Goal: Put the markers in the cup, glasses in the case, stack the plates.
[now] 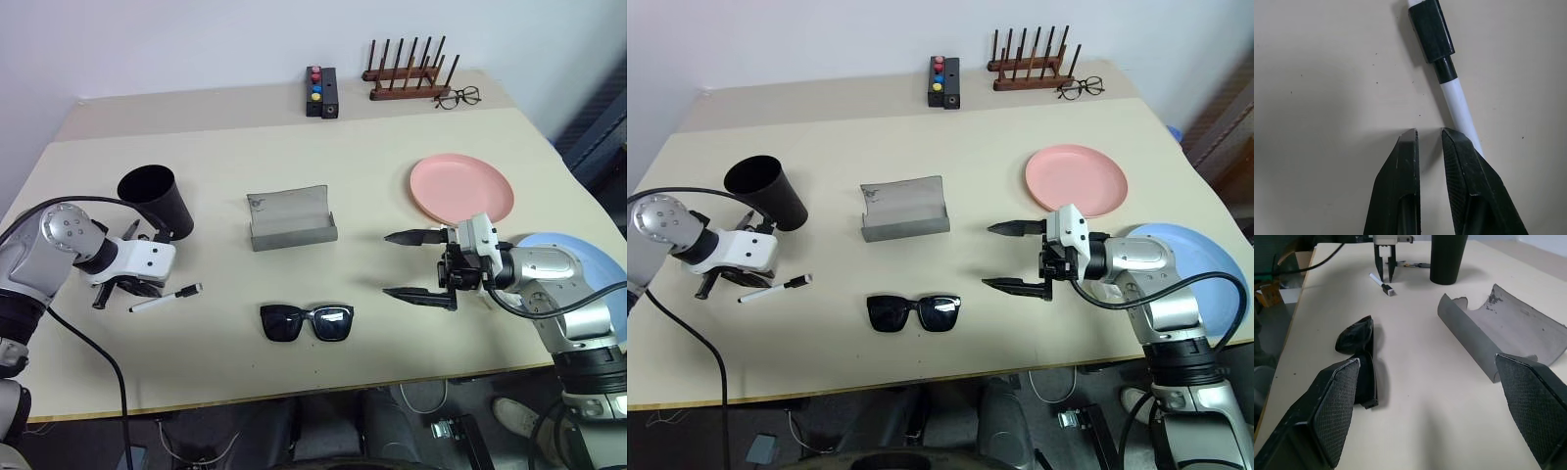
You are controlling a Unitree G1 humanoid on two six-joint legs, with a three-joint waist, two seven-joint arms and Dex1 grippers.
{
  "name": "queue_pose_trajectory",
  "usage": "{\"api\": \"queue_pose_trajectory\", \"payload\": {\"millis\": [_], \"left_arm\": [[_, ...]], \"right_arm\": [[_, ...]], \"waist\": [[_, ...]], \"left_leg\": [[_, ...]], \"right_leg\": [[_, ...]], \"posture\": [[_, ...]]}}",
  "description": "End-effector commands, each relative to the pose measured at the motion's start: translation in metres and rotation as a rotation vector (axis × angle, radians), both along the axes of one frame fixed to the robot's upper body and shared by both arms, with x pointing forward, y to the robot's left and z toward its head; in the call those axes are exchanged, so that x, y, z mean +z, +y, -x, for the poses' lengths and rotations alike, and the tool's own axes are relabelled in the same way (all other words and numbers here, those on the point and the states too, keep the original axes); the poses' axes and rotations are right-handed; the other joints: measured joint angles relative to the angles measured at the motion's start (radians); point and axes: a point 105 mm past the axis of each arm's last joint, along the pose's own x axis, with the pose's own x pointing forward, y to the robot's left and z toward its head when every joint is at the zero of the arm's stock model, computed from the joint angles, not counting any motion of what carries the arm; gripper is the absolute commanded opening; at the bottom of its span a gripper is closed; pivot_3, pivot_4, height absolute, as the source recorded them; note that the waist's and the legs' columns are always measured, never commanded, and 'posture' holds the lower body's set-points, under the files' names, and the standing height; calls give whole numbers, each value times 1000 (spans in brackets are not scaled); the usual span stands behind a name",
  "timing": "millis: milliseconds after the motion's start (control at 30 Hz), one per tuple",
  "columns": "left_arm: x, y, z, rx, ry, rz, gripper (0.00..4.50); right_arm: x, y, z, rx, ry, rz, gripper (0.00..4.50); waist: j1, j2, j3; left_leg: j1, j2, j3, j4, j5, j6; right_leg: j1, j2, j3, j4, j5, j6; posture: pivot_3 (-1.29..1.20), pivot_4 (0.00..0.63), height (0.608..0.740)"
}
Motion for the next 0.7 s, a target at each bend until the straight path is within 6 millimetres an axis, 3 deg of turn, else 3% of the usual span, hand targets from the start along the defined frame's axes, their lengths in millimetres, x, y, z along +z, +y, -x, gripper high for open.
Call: {"api": "queue_pose_trajectory", "payload": {"millis": [33,200,333,433,633,700], "left_arm": [[-1,-5,0,-12,8,12,748],[18,-15,-13,22,-71,92,748],[32,-21,-6,21,-48,137,748],[33,-19,0,22,-32,124,1500],[34,-21,10,40,-13,133,4380],[33,-19,17,32,13,116,4456]], "right_arm": [[12,0,3,9,-47,-9,4500],[14,-1,1,10,-50,-3,4500],[15,-1,-1,15,-53,-1,4500],[16,1,-3,22,-56,-2,4500],[15,4,-6,36,-57,-1,4500],[15,5,-6,39,-57,-2,4500]], "waist": [[0,0,0],[4,0,0],[-3,-1,0],[-8,-1,0],[-2,-1,1],[-1,-1,1]], "left_leg": [[0,0,0,0,0,0],[0,0,0,1,0,0],[0,0,0,1,0,0],[0,0,0,1,0,0],[0,0,0,1,0,0],[0,0,0,1,0,0]], "right_leg": [[0,0,0,0,0,0],[0,0,0,0,0,0],[0,0,0,1,0,0],[-1,0,0,1,0,0],[-1,0,0,1,0,0],[0,0,0,1,0,0]], "posture": [[0,150,740],[0,150,740],[0,150,740],[0,150,740],[0,150,740],[0,150,740]]}}
